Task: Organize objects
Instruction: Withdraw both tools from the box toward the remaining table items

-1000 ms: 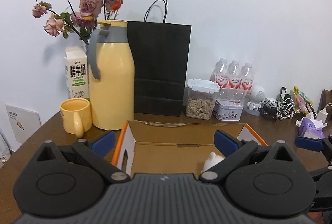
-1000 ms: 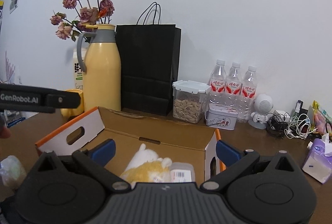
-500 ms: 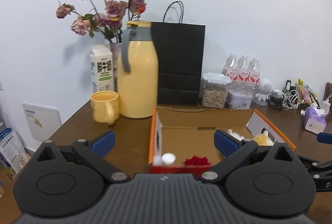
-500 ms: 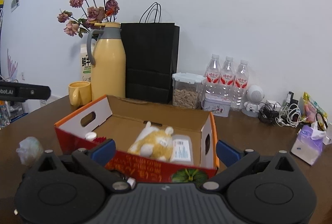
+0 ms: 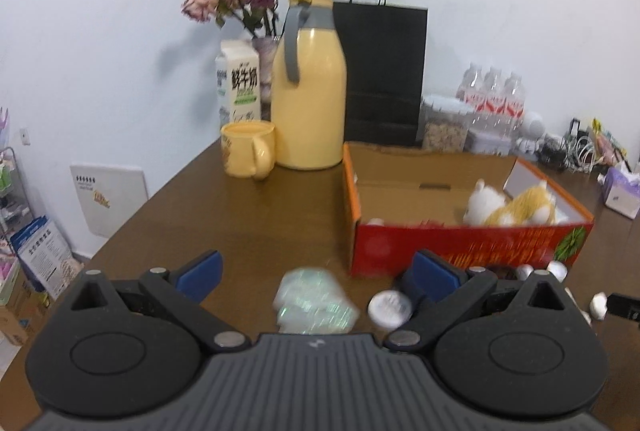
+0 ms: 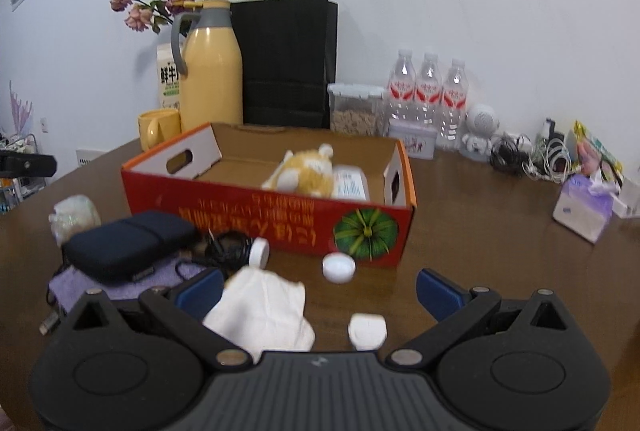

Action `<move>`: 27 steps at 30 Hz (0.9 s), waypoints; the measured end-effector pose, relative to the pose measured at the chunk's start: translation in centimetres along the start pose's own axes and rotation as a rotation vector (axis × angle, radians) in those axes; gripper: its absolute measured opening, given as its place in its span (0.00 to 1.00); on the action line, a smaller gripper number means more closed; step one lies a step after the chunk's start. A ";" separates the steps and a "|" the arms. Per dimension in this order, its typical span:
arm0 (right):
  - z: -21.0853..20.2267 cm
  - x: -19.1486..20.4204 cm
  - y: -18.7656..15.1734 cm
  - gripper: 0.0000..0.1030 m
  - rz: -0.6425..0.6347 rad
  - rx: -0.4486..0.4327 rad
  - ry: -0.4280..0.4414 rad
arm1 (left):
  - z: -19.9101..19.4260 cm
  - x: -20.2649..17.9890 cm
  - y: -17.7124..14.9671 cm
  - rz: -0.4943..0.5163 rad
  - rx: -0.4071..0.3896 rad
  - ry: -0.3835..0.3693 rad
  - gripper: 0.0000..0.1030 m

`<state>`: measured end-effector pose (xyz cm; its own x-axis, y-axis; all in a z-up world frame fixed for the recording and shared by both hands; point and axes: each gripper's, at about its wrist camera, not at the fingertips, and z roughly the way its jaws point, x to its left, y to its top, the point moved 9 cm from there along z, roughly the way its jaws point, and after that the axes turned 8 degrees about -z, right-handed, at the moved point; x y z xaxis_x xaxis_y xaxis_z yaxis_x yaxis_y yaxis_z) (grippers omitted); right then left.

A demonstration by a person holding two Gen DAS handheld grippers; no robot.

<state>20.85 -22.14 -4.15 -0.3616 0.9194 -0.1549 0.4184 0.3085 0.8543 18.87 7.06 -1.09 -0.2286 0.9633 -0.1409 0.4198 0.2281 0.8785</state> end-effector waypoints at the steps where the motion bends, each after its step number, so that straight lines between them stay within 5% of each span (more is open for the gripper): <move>1: 0.0 -0.1 -0.4 1.00 0.004 0.008 -0.001 | 0.0 0.4 -0.5 0.000 0.011 0.007 1.00; 13: 0.7 -0.3 -4.8 1.00 0.037 0.114 0.004 | 1.0 4.5 -5.2 -0.017 0.128 0.066 1.00; 27: 2.6 -0.5 -6.0 1.00 0.088 0.158 0.030 | 4.6 5.6 -7.7 -0.017 0.220 0.092 1.00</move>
<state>20.64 -23.82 -10.51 -0.3412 0.9376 -0.0664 0.5743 0.2639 0.7749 18.36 11.37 -10.76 -0.3119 0.9445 -0.1033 0.5945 0.2789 0.7541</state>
